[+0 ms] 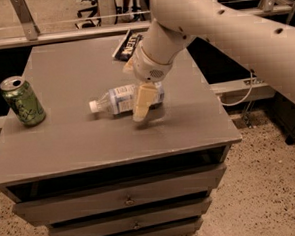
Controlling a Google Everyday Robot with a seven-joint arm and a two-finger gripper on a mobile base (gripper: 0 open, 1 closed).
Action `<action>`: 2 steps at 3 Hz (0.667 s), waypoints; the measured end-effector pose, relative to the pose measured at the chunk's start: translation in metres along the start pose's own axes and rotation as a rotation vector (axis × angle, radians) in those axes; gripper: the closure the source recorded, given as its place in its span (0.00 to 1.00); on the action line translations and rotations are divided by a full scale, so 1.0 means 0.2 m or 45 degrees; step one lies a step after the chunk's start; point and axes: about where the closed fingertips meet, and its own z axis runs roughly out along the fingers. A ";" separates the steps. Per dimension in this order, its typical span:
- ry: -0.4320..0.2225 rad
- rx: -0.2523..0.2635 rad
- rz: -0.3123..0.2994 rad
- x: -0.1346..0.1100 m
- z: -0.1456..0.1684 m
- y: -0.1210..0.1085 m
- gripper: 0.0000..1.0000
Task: Pick blue plastic bottle
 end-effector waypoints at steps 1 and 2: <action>0.013 -0.036 0.015 -0.02 0.02 -0.01 0.39; -0.002 -0.056 0.011 -0.06 -0.03 0.00 0.61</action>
Offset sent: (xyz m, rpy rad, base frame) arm -0.0119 0.0074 0.0280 0.0067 0.0582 0.0234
